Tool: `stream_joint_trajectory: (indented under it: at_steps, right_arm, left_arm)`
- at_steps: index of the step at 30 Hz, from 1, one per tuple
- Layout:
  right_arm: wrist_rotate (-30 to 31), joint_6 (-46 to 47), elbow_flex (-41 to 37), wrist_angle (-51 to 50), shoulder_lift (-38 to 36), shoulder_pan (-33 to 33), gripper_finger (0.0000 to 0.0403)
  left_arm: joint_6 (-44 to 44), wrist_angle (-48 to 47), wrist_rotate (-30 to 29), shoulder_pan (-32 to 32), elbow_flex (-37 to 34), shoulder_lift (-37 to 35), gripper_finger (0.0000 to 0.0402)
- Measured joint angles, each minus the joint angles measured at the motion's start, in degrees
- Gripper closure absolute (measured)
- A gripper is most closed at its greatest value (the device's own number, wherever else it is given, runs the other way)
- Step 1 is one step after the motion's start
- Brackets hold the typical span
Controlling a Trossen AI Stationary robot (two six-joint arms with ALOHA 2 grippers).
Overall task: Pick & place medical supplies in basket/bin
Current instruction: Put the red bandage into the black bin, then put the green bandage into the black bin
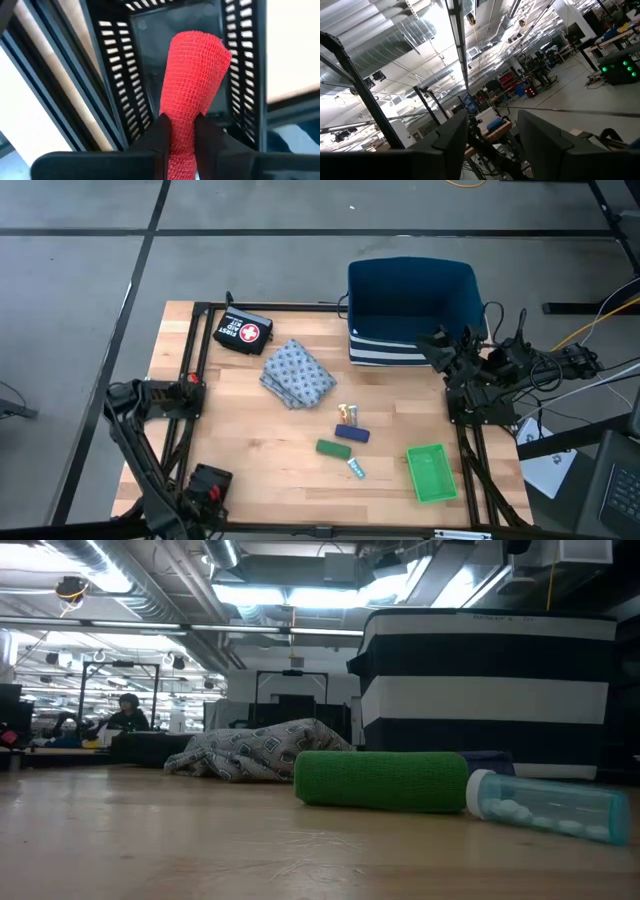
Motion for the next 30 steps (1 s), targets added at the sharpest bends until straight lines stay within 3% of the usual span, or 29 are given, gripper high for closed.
stream_joint_trajectory:
  at_steps: [5,16,23,27,30]
  right_arm:
    - [0.27,1.24,0.0,-0.15,0.38,-0.01,0.0227]
    - [1.07,4.69,0.0,-0.5,2.53,0.01,0.0227]
    - [1.06,5.33,0.0,0.35,2.54,-0.01,0.0227]
    - [0.85,4.86,0.0,3.27,2.54,0.0,0.0227]
    - [-0.05,2.21,0.0,7.3,2.51,0.01,0.0227]
  left_arm:
    - [-1.84,0.02,0.68,0.07,0.0,1.82,0.033]
    - [-2.27,-1.77,-1.88,0.42,0.02,1.08,0.0228]
    - [-1.76,-1.82,-2.24,0.37,0.02,-1.77,0.0202]
    - [1.41,-2.92,-6.62,0.84,0.02,-6.22,0.0199]
    - [6.61,-4.71,-15.47,1.98,0.02,-11.14,0.0201]
